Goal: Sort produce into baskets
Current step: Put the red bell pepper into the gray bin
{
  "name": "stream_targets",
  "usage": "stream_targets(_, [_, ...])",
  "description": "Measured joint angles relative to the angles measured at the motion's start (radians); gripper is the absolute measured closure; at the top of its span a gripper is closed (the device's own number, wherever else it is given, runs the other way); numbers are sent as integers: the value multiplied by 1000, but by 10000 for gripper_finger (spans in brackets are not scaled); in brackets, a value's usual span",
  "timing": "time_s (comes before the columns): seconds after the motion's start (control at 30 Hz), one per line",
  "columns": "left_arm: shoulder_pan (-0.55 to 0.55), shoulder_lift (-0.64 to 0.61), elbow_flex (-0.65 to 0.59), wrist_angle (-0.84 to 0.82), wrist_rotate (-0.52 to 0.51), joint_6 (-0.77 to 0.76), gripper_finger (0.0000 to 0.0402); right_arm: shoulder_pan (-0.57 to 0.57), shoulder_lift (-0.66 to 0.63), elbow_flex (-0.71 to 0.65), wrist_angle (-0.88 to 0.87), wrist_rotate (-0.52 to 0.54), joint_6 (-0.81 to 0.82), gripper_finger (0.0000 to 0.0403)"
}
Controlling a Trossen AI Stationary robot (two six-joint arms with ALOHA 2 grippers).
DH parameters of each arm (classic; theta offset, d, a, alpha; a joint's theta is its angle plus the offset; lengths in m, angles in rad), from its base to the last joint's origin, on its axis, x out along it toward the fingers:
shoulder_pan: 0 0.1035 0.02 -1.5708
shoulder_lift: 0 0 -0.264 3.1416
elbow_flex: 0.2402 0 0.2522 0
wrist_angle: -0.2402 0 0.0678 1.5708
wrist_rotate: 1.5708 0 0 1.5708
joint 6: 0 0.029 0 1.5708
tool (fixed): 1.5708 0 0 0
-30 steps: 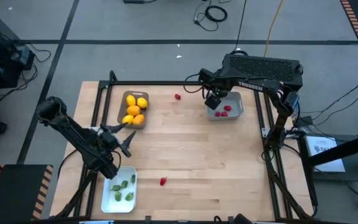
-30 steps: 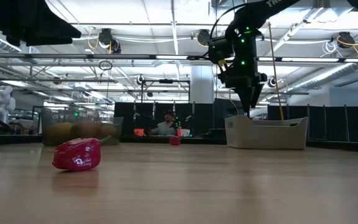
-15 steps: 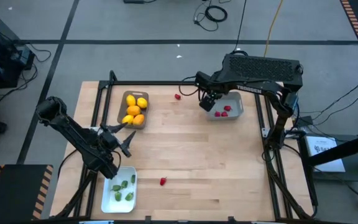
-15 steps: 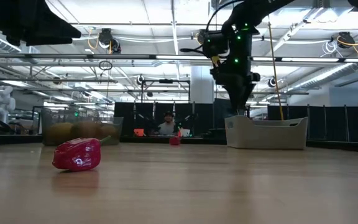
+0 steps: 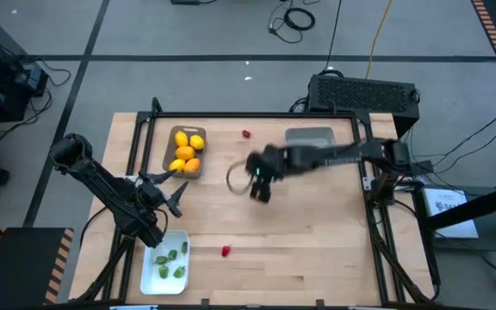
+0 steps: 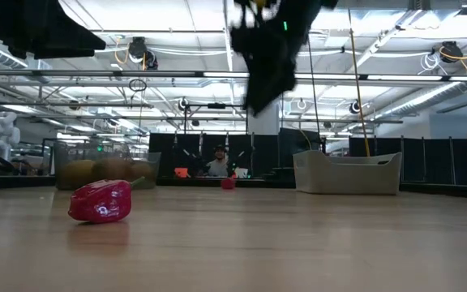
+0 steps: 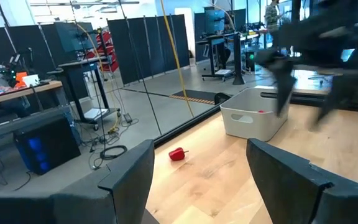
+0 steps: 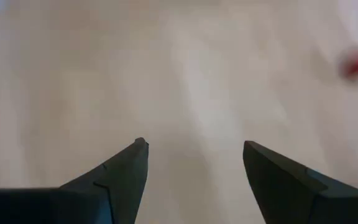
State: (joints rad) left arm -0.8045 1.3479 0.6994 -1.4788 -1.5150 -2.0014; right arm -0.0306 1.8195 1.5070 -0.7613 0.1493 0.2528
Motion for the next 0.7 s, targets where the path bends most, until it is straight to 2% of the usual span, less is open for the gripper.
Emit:
stream_targets(0.17, [0,0,0,5,0,-1,139,185,33,1,200,-1,-34,151])
stream_targets(0.4, [0,0,0,10,-2,-2,139,371,170,2,481,4,-130,151])
stream_targets(0.7, [23,0,0,16,-2,-2,139,479,359,0,740,-20,-550,151])
